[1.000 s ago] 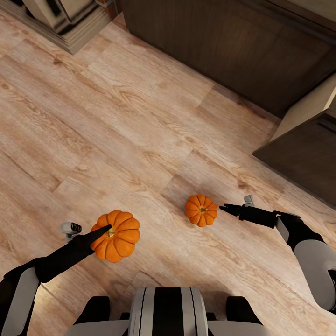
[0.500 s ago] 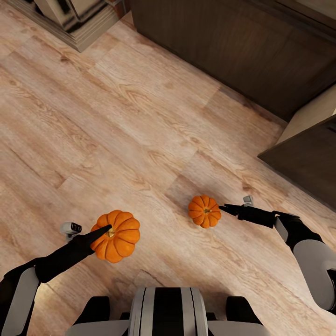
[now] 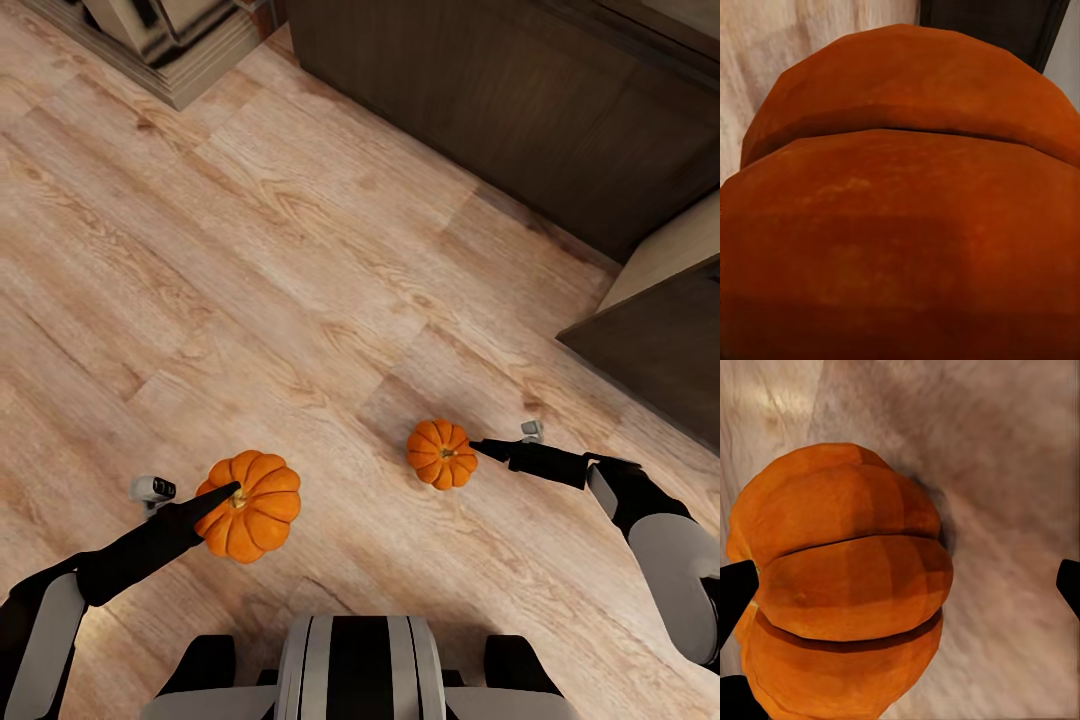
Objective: Place each of the two pumpkins and all three candles from the living room inside a cabinet in the living room (use any cabinet), then make sure every cabinet is closed, and position the cauldron so it is next to a table in the living room.
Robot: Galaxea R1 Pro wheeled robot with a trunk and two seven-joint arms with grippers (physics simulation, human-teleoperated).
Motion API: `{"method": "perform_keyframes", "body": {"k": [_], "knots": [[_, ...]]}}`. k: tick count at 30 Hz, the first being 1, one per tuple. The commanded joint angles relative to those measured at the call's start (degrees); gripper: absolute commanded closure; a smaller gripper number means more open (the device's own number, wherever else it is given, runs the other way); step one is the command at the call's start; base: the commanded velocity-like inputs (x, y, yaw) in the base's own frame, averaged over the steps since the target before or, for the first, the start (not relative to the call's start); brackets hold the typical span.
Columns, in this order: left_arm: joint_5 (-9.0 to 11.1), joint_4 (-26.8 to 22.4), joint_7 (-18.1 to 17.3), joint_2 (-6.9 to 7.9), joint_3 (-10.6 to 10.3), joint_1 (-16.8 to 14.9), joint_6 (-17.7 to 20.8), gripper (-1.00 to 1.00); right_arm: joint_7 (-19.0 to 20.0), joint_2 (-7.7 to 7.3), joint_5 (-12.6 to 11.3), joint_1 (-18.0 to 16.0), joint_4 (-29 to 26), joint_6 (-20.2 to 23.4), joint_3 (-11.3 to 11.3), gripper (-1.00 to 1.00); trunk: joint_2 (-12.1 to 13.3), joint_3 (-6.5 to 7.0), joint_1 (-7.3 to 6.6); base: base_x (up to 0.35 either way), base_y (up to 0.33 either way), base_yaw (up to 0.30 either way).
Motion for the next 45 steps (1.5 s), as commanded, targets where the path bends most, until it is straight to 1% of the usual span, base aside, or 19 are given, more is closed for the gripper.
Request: {"method": "perform_keyframes", "body": {"k": [1,8,30,40,45], "knots": [[-0.1,0.0,-0.3,0.01,0.0,0.0,0.2,1.00,0.1,0.01,0.0,0.0,0.0,1.1,-0.2,-1.00,0.0,-0.02,-0.01,0.000,0.000,0.014],[-0.1,0.0,-0.3,0.06,0.0,0.0,0.2,1.00,-0.2,0.02,0.0,0.0,0.0,2.6,-0.2,-1.00,0.0,-0.02,-0.01,0.000,0.000,0.005],[-0.1,0.0,-0.1,0.09,0.0,0.0,0.2,1.00,0.8,-0.25,-0.1,0.0,-0.1,2.6,0.0,-1.00,0.0,-0.02,-0.01,0.000,0.000,0.001],[-0.3,0.0,-0.1,0.06,0.0,0.0,0.2,1.00,0.8,-0.26,0.0,0.0,-0.1,2.6,0.2,-1.00,0.0,-0.02,-0.01,0.000,0.000,0.200],[-0.5,0.0,-0.1,0.04,0.0,-0.1,0.2,1.00,0.3,0.01,0.4,0.0,0.2,3.2,0.7,-1.00,0.0,-0.02,-0.01,0.000,0.000,0.150]]}}
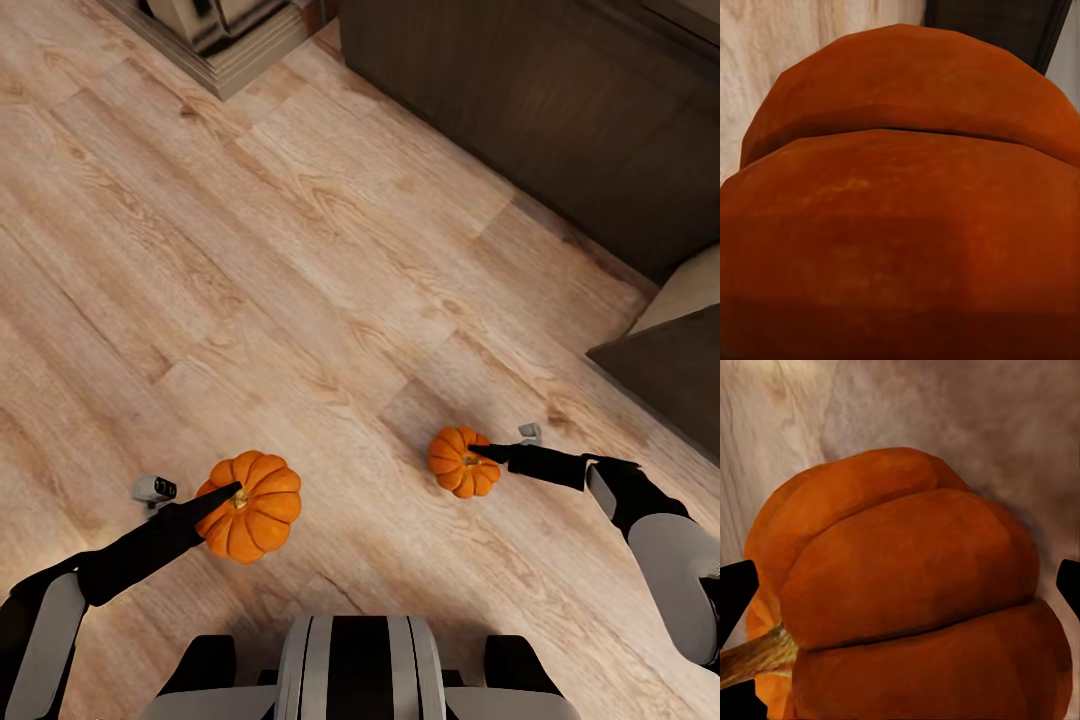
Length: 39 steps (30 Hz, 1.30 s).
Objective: Place each of the two pumpkins and all three candles from the living room inside a cabinet in the living room (use any cabinet), then make sure every cabinet is closed, and position the cauldron so it is next to a table in the living room.
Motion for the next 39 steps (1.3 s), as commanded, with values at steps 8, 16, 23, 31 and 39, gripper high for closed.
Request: {"method": "perform_keyframes", "body": {"k": [8,16,23,31,39], "knots": [[-0.3,0.0,-0.1,-0.19,0.0,-0.1,0.2,1.00,-4.9,1.03,1.6,-0.6,4.1,3.4,0.1,1.00,0.0,-0.02,-0.01,0.000,0.000,0.015],[-0.3,0.0,0.4,-0.25,0.0,-0.1,0.2,1.00,-4.7,2.14,3.9,-0.9,3.8,4.7,0.6,1.00,0.0,-0.02,-0.01,0.000,0.000,0.000],[-0.4,0.1,1.3,-0.35,-0.2,-0.1,0.2,1.00,-0.3,3.39,3.9,-1.1,3.4,4.7,0.7,1.00,0.0,-0.02,-0.01,0.000,0.000,0.000],[-0.5,0.2,1.8,-0.34,-3.1,-0.1,-0.2,1.00,0.1,3.18,3.8,-0.9,2.0,4.5,0.7,1.00,0.0,-0.02,-0.01,0.000,0.000,0.000],[-0.6,0.3,1.8,-0.40,-3.1,0.3,-1.2,1.00,4.7,3.10,3.9,-0.5,0.1,4.5,0.6,1.00,0.1,1.31,-0.16,0.000,0.000,0.000]]}}
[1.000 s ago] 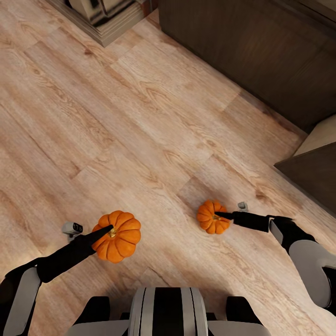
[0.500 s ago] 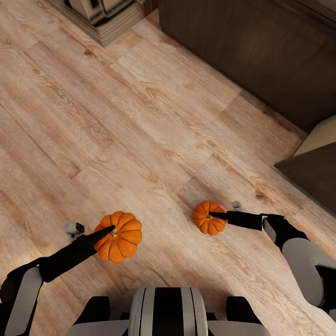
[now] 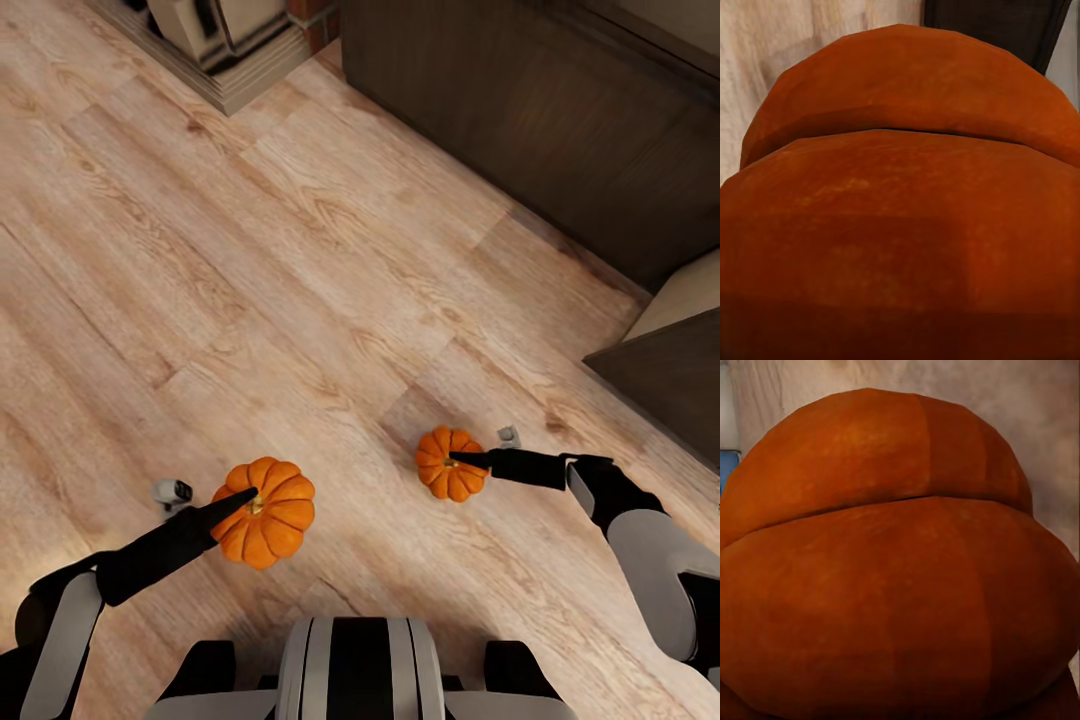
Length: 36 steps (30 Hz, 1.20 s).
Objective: Place each of the two pumpkins and all three candles from the living room inside a cabinet in the living room (use any cabinet), then make sure every cabinet is closed, and position the cauldron so it is next to a table in the living room.
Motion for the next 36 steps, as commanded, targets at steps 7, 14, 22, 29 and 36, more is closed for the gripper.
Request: {"method": "perform_keyframes", "body": {"k": [7,14,22,29,36], "knots": [[-0.2,0.2,0.1,-0.30,-0.1,0.5,-1.6,1.00,0.9,0.14,0.4,0.2,-1.6,0.6,-0.4,1.00,0.1,1.53,-0.18,0.000,0.000,0.000],[-0.3,0.8,3.7,-1.08,0.3,1.9,-5.8,1.00,0.2,2.80,-0.2,6.9,-24.2,9.1,-0.7,1.00,0.2,3.08,-0.36,0.000,0.000,0.000],[-0.1,1.2,6.5,-0.62,0.8,4.8,-6.3,1.00,-15.5,10.51,-0.2,24.6,-54.1,17.3,-1.3,1.00,0.3,4.86,-0.57,0.000,0.000,0.000],[0.5,1.0,5.9,-0.62,0.8,9.6,-10.6,1.00,-16.9,10.98,0.2,35.8,-69.8,18.2,-7.8,1.00,0.4,6.41,-0.75,0.000,0.000,0.000],[0.5,1.0,4.9,-0.50,0.8,11.9,-11.8,1.00,-17.2,11.40,0.4,37.1,-72.3,20.1,-6.7,1.00,0.5,7.96,-0.93,0.000,0.000,0.000]]}}
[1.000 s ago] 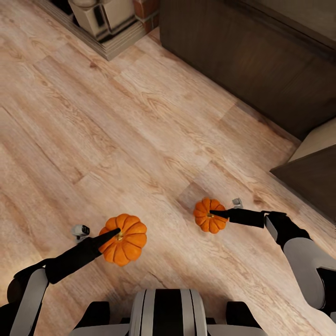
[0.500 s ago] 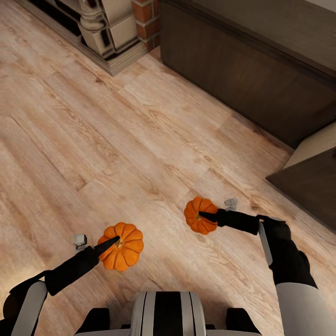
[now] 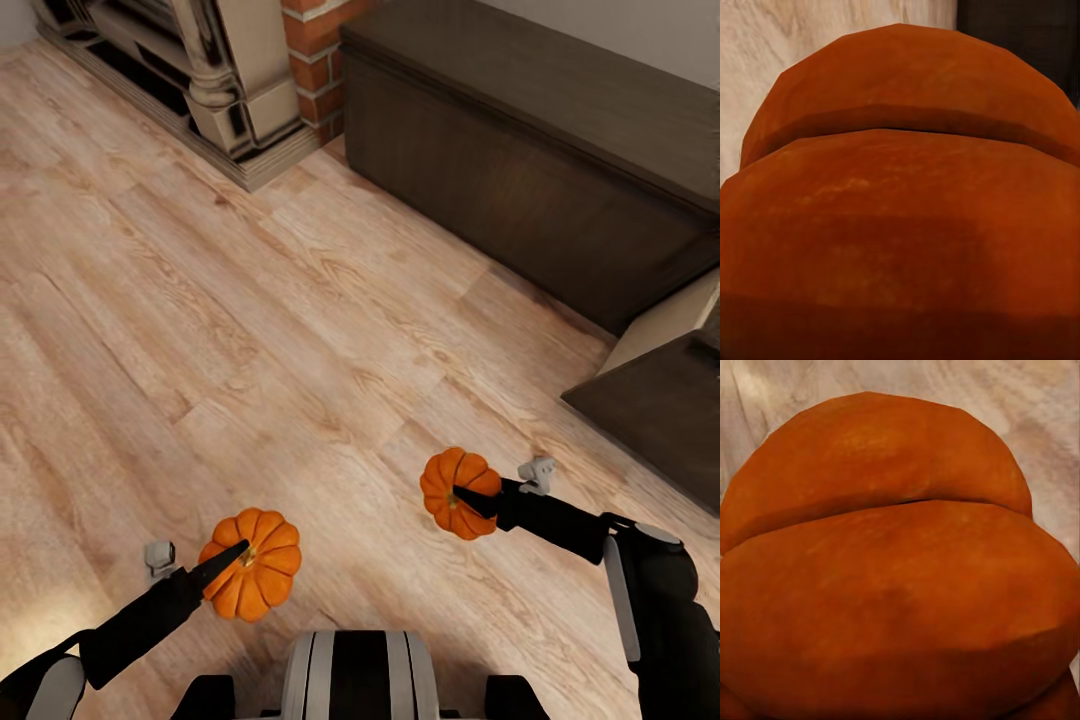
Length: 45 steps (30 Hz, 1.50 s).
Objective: Place each of the two pumpkins and all three candles from the living room inside a cabinet in the living room (use any cabinet), then make sure every cabinet is closed, and position the cauldron so it is next to a table in the living room.
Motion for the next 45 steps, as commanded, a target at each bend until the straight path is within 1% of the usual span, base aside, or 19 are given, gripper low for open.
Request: {"method": "perform_keyframes", "body": {"k": [1,7,11,13,16,18,19,21,23,25,30,36,39,40,41,42,43,44,45], "knots": [[0.1,0.0,-0.1,-0.01,0.0,0.1,0.2,1.00,0.3,0.06,0.5,0.0,-0.1,0.4,0.3,1.00,0.0,0.20,-0.03,0.000,0.000,0.000],[-0.3,0.1,0.3,0.02,0.1,0.2,0.1,1.00,0.3,-0.05,0.5,0.0,-0.2,0.5,1.2,1.00,0.1,1.53,-0.19,0.000,0.000,0.000],[-0.6,0.4,1.5,-0.63,0.0,0.0,-0.3,1.00,0.2,0.01,0.5,-0.1,-0.2,0.8,0.9,1.00,0.1,2.42,-0.29,0.000,0.000,0.000],[-0.4,2.9,3.6,-0.96,-0.6,-1.7,-2.5,1.00,0.3,0.08,0.5,-0.4,-0.2,5.6,1.0,1.00,0.2,2.86,-0.34,0.000,0.000,0.000],[-0.3,4.0,5.6,-1.18,-1.1,-2.5,-3.3,1.00,0.2,0.19,0.5,-0.2,-0.2,6.3,1.2,1.00,0.2,3.52,-0.42,0.000,0.000,0.000],[-0.4,4.5,6.2,-1.59,-1.3,-2.7,-3.6,1.00,0.2,0.26,0.5,-0.2,-0.2,6.5,1.4,1.00,0.2,3.97,-0.47,0.000,0.000,0.000],[-0.5,4.7,6.4,-1.79,-1.3,-2.8,-3.7,1.00,0.2,0.29,0.5,-0.1,-0.2,6.5,1.9,1.00,0.2,4.19,-0.49,0.000,0.000,0.000],[-0.6,5.1,6.7,-2.00,-1.4,-2.9,-3.8,1.00,0.2,0.26,0.5,-0.1,-0.2,6.5,4.1,1.00,0.3,4.63,-0.55,0.000,0.000,0.000],[-0.6,5.4,6.7,-2.07,-1.4,-2.9,-3.9,1.00,0.1,0.28,0.5,0.0,-0.2,6.5,5.5,1.00,0.3,5.07,-0.60,0.000,0.000,0.000],[-0.6,7.2,6.8,-2.10,-1.4,-2.9,-3.9,1.00,0.1,0.28,0.5,0.0,-0.2,6.5,6.4,1.00,0.3,5.52,-0.65,0.000,0.000,0.000],[-0.7,10.0,6.9,-2.07,-1.4,-3.1,-5.9,1.00,-1.1,0.26,0.5,0.0,-0.2,6.5,6.9,1.00,0.4,6.63,-0.78,0.000,0.000,0.000],[-0.4,10.9,6.8,-2.32,-1.5,-3.1,-6.9,1.00,-2.8,0.29,0.5,0.0,-0.2,6.5,7.0,1.00,0.5,7.95,-0.93,0.000,0.000,0.000],[-0.7,12.0,7.6,-3.48,-3.0,-3.3,-7.2,1.00,-3.2,0.32,0.6,0.0,-0.2,6.6,7.1,1.00,0.5,8.62,-1.01,0.000,0.000,0.000],[-0.7,12.4,8.1,-3.62,-3.2,-3.4,-7.2,1.00,-3.2,0.32,0.6,0.0,-0.2,6.6,7.2,1.00,0.5,8.84,-1.04,0.000,0.000,0.000],[-0.7,14.4,10.1,-3.95,-3.7,-4.3,-7.3,1.00,-3.2,0.33,0.7,0.0,-0.2,6.7,8.7,1.00,0.5,9.06,-1.06,0.000,0.000,0.000],[-0.6,15.7,11.1,-4.09,-3.9,-4.8,-7.4,1.00,-3.6,0.33,0.8,0.0,-0.2,6.8,10.0,1.00,0.6,9.28,-1.09,0.000,0.000,0.000],[-0.6,16.6,11.9,-4.15,-4.0,-5.3,-7.4,1.00,-4.9,0.35,0.9,0.1,-0.2,6.7,10.9,1.00,0.6,9.51,-1.11,0.000,0.000,0.000],[-0.6,17.3,12.4,-4.19,-4.1,-5.6,-7.4,1.00,-6.9,0.32,1.0,0.4,-0.2,6.5,11.6,1.00,0.6,9.73,-1.14,0.000,0.000,0.000],[-0.7,17.6,12.6,-4.22,-4.1,-5.7,-7.5,1.00,-7.8,0.31,1.0,0.6,-0.2,6.4,11.9,1.00,0.6,9.95,-1.17,0.000,0.000,0.000]]}}
